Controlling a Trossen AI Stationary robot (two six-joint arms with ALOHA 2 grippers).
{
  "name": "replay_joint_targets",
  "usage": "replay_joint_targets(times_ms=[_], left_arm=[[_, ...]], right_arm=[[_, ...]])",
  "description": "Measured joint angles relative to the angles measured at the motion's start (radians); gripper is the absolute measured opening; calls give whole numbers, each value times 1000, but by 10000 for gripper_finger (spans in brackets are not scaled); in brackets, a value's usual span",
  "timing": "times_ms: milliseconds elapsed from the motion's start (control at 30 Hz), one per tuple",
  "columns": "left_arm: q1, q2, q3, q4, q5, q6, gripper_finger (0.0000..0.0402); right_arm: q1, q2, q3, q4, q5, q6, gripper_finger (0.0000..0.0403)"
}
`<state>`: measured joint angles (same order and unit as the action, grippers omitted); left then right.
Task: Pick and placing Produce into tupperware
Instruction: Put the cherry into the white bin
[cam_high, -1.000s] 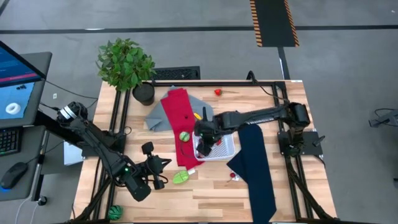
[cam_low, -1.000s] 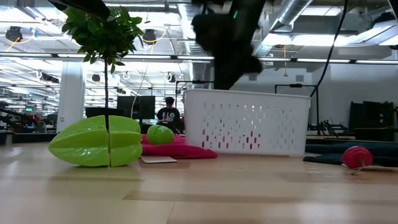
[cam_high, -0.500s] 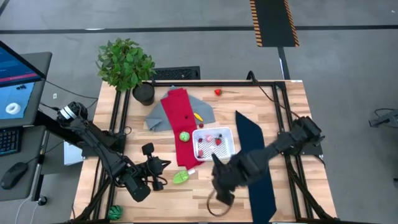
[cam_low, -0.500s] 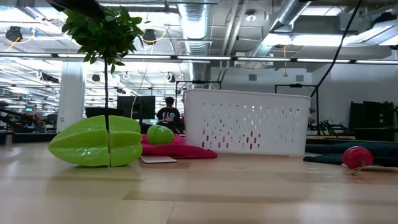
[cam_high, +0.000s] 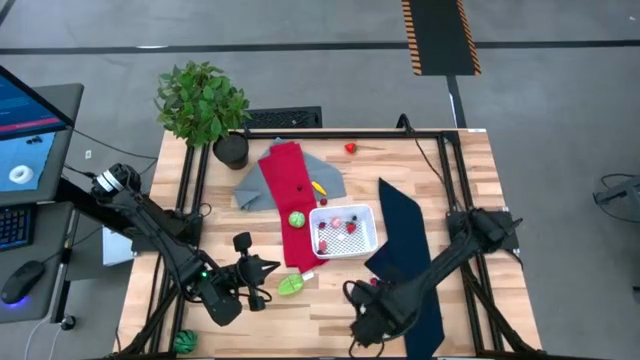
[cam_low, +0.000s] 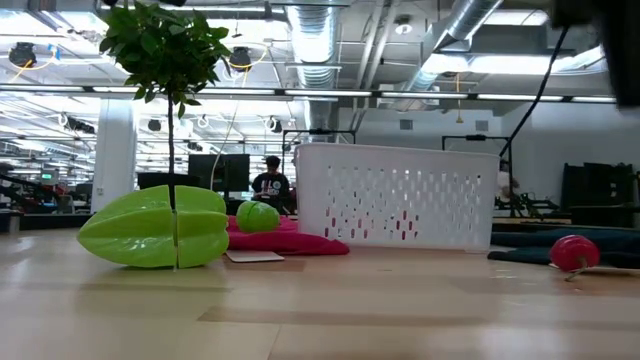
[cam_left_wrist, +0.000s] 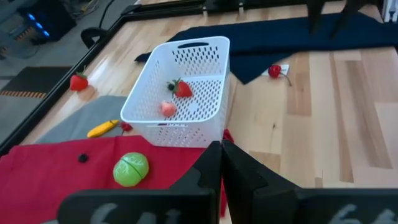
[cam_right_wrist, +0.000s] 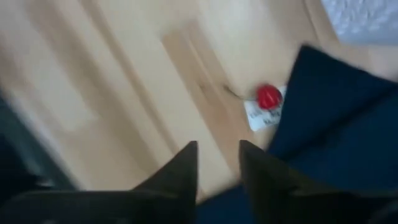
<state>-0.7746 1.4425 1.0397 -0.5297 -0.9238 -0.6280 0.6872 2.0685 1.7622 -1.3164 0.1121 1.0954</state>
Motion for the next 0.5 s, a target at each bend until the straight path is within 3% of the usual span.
replay_joint_targets(times_ms=[133,233,367,500], left_arm=[[0,0,0,-2,0,11,0],[0,0,0,0,-1,25,0],[0,0,0,-1,-2,33,0],[0,0,0,-2,-4,32,0]], right_arm=[[-3,82,1,-26,-48,-46,222],[-9,141,-1,-40,-63,-154,252],[1,197,0,-38,-47,-305,251],[9,224,0,-41,-20,-388,225]])
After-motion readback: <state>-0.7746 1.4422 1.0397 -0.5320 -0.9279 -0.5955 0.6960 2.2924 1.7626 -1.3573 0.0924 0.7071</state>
